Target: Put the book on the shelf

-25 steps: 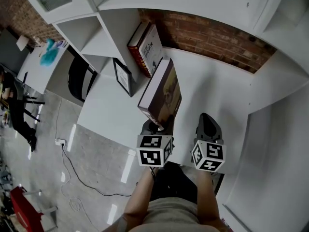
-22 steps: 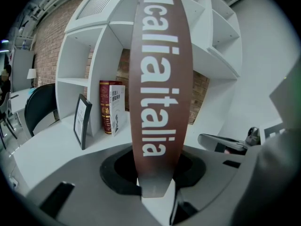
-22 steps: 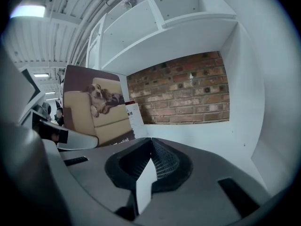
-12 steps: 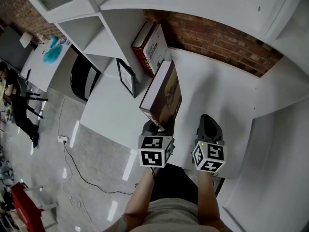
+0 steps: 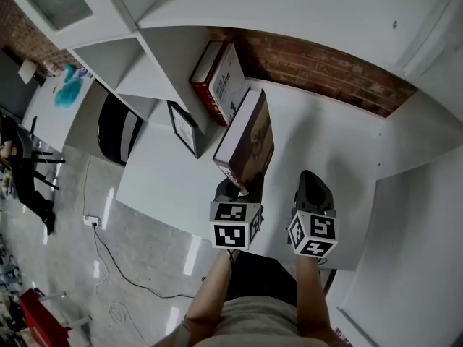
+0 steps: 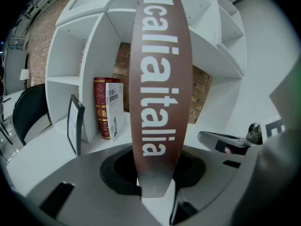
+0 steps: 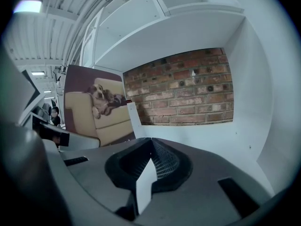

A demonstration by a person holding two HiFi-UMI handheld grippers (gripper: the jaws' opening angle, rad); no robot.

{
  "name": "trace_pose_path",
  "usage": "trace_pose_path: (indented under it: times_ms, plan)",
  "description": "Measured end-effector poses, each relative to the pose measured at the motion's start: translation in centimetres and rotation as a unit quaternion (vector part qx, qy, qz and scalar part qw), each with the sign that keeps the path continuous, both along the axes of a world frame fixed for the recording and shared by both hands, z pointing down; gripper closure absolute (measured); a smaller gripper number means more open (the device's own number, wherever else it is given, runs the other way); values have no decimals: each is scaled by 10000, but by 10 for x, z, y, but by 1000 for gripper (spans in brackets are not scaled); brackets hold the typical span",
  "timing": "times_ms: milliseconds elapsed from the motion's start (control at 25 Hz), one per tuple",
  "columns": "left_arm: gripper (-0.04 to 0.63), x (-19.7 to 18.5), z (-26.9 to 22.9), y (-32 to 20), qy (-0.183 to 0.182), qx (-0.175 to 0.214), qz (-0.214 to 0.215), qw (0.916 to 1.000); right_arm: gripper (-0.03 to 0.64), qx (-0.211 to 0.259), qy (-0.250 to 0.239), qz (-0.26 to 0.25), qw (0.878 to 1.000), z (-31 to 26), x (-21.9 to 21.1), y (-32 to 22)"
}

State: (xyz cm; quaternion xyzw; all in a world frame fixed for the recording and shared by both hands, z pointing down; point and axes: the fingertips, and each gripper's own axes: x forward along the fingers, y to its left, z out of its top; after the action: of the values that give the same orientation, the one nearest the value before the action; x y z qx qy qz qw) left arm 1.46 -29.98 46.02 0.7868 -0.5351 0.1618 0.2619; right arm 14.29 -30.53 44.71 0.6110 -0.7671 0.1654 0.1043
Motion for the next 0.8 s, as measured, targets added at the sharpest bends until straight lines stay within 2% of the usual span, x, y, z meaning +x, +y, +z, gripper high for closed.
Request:
trace_pose_path:
  times_ms: [600,800]
  plan:
    - [448,-15,21,-33,-9,-157,143,9998,600,-211,95,97,9997,16,-19,-21]
    - [448,-18,32,-47,-119,-143,219,9996,600,-315,147,102,9993,24,-24,-29]
